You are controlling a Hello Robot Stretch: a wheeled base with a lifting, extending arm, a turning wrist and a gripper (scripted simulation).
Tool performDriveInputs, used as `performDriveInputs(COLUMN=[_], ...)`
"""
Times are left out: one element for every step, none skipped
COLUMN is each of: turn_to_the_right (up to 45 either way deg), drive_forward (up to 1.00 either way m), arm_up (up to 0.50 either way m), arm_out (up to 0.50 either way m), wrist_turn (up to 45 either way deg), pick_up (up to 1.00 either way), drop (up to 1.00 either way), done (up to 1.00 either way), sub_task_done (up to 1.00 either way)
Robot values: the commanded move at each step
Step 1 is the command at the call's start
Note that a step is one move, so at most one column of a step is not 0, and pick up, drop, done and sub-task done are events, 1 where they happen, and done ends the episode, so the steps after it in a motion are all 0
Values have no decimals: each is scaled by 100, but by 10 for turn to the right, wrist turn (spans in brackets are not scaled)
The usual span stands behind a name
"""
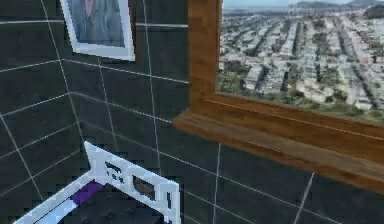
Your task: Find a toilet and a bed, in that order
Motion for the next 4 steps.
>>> performDriveInputs(turn_to_the_right=[450, 450, 420, 0], drive_forward=[0, 0, 0, 5], arm_up=[0, 0, 0, 0], arm_out=[0, 0, 0, 0], wrist_turn=[0, 0, 0, 0], pick_up=[0, 0, 0, 0], drop=[0, 0, 0, 0], done=[0, 0, 0, 0], sub_task_done=[0, 0, 0, 0])
